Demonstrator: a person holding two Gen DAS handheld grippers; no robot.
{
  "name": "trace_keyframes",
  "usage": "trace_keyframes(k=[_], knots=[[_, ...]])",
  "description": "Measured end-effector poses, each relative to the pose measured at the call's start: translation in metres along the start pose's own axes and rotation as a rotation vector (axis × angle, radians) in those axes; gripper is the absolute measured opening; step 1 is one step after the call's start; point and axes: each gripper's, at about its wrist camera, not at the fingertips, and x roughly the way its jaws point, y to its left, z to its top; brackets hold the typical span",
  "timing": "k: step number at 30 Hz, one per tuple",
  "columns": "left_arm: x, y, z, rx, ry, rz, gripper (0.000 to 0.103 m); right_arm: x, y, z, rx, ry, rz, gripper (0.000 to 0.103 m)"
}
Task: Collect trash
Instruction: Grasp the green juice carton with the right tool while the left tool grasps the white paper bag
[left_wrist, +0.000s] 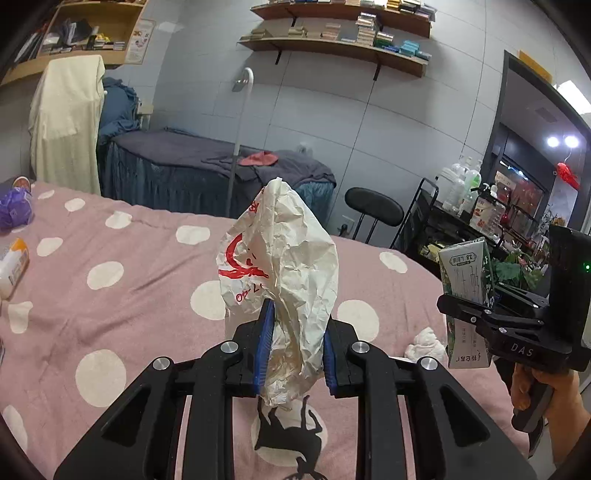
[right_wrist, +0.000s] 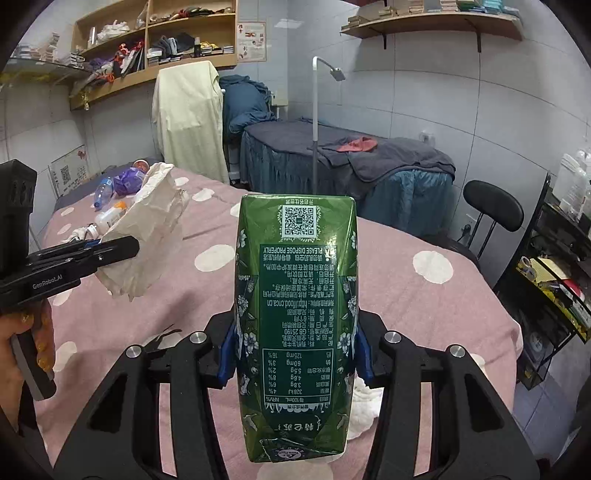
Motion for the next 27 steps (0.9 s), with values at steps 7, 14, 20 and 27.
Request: trace_keyframes(k=[7,14,20,27], knots=[[-0.045,-0.036,-0.013,0.013,-0.094,-0.046,0.023,-0.059,0.011,-0.022,0.011,-0.054,0.008,0.05],[-0.07,-0.064,-0.032,0.014,-0.132,-0.107,0.023,-0.105,0.004,-0.053,0.051,-0.081,-0.012,0.05],[-0.081,-0.086,-0.043,0.037,-0.15,-0.138,0.023,-0.132,-0.008,-0.077,0.097,-0.1,-0.056,0.05],[-0.08,-0.099,-0.052,0.012,-0.146,-0.197,0.023,-0.156,-0.018,-0.096,0.115,-0.128,-0.122,0.05]])
